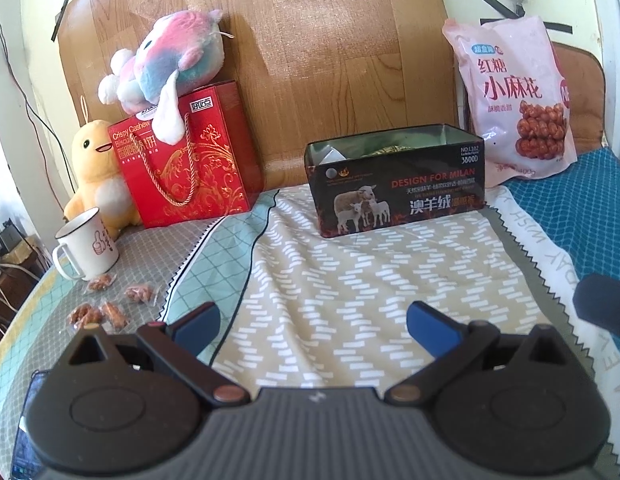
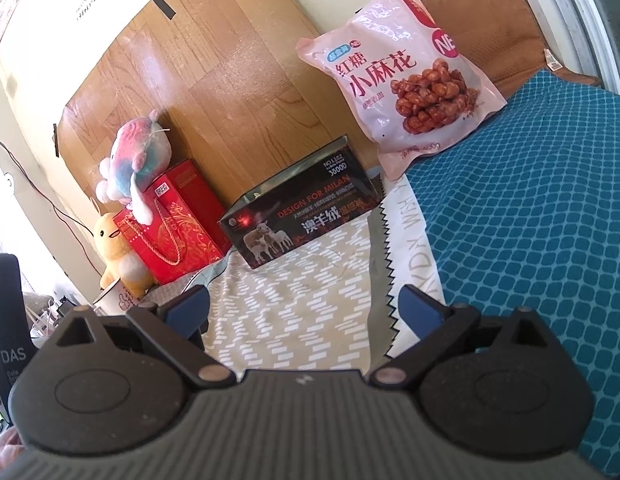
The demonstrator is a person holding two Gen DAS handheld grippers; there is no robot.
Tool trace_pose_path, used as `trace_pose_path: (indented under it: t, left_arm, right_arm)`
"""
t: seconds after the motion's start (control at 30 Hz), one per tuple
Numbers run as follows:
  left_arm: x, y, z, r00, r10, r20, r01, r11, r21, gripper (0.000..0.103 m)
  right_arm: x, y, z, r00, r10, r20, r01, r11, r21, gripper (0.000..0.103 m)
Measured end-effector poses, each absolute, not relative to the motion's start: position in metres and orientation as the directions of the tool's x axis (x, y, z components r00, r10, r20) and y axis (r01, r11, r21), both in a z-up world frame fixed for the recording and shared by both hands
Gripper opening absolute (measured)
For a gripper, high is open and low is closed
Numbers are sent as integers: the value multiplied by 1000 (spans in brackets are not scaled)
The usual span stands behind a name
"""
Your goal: Organize snacks
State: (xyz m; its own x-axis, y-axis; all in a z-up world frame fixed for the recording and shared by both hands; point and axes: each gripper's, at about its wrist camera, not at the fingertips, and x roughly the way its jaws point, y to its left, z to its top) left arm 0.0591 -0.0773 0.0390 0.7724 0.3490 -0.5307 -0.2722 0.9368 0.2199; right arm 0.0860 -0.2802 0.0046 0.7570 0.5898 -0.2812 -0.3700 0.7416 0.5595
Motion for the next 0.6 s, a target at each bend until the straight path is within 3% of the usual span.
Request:
trace_pose_path:
  t: [0.6]
  left_arm:
    - [60, -81, 34, 765, 457, -454, -321, 881, 346, 103]
  right_arm:
    - [88, -279, 4, 754, 590, -290, -363, 742, 564, 102]
